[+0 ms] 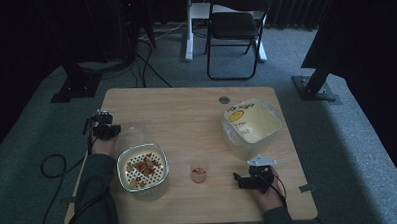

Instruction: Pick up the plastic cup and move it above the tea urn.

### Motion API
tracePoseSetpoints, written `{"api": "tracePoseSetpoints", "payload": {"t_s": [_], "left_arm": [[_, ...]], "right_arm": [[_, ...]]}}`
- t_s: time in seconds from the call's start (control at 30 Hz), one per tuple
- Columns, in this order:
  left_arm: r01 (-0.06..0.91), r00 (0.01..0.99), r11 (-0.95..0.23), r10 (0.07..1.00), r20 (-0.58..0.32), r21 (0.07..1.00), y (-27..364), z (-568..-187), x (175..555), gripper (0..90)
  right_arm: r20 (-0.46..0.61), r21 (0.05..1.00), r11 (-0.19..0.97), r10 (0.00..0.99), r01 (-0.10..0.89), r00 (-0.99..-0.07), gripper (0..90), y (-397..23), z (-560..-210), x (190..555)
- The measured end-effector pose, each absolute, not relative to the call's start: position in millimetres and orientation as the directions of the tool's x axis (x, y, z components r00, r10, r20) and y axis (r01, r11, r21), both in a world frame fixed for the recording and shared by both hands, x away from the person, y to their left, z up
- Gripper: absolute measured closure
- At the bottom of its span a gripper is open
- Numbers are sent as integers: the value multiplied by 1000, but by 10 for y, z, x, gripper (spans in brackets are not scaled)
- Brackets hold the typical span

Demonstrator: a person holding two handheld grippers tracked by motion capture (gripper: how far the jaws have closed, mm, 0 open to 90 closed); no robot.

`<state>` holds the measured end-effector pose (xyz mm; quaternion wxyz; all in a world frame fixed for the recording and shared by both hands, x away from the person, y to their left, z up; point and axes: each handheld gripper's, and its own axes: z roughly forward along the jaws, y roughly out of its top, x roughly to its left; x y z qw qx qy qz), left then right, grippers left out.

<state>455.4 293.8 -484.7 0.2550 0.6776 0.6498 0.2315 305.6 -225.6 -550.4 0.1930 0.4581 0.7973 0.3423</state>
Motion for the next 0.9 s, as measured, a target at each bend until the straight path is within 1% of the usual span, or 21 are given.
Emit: {"api": "tracePoseSetpoints", "payload": {"t_s": [0.03, 0.17, 0.27, 0.3, 0.33, 0.47, 0.57, 0.73, 0.77, 0.8, 0.9], "left_arm": [[756, 62, -20, 997, -42, 655, 2943, -4798, 4575, 817], [735, 92, -28, 994, -58, 677, 2921, -4640, 4619, 849], [715, 111, -47, 993, -48, 697, 2883, -4487, 4649, 862], [715, 111, -47, 993, -48, 697, 2883, -4487, 4649, 862], [700, 132, -55, 990, -54, 712, 2847, -4381, 4664, 862], [666, 175, -74, 983, -59, 743, 2730, -4155, 4684, 863], [636, 217, -82, 973, -77, 767, 2608, -3971, 4698, 863], [594, 276, -116, 959, -66, 796, 2353, -3612, 4739, 863], [594, 276, -116, 959, -66, 796, 2353, -3612, 4739, 863], [573, 300, -123, 952, -68, 810, 2230, -3466, 4749, 863], [546, 339, -144, 939, -61, 825, 2014, -3271, 4763, 863]], "right_arm": [[6, 723, 346, 862, 598, -506, 126, -2256, -5504, 3056], [6, 723, 346, 862, 598, -506, 126, -2256, -5504, 3056], [6, 723, 346, 863, 598, -506, 126, -2256, -5504, 3056], [6, 723, 346, 863, 598, -506, 126, -2256, -5504, 3056], [6, 723, 346, 863, 598, -506, 126, -2255, -5504, 3056], [6, 723, 346, 863, 598, -506, 126, -2256, -5504, 3056], [6, 723, 346, 863, 598, -506, 126, -2255, -5504, 3056], [6, 723, 346, 863, 598, -506, 126, -2255, -5504, 3056], [6, 723, 346, 863, 598, -506, 126, -2255, -5504, 3056], [6, 723, 346, 863, 598, -506, 126, -2255, -5504, 3056], [5, 723, 347, 862, 598, -507, 126, -2256, -5504, 3056]]}}
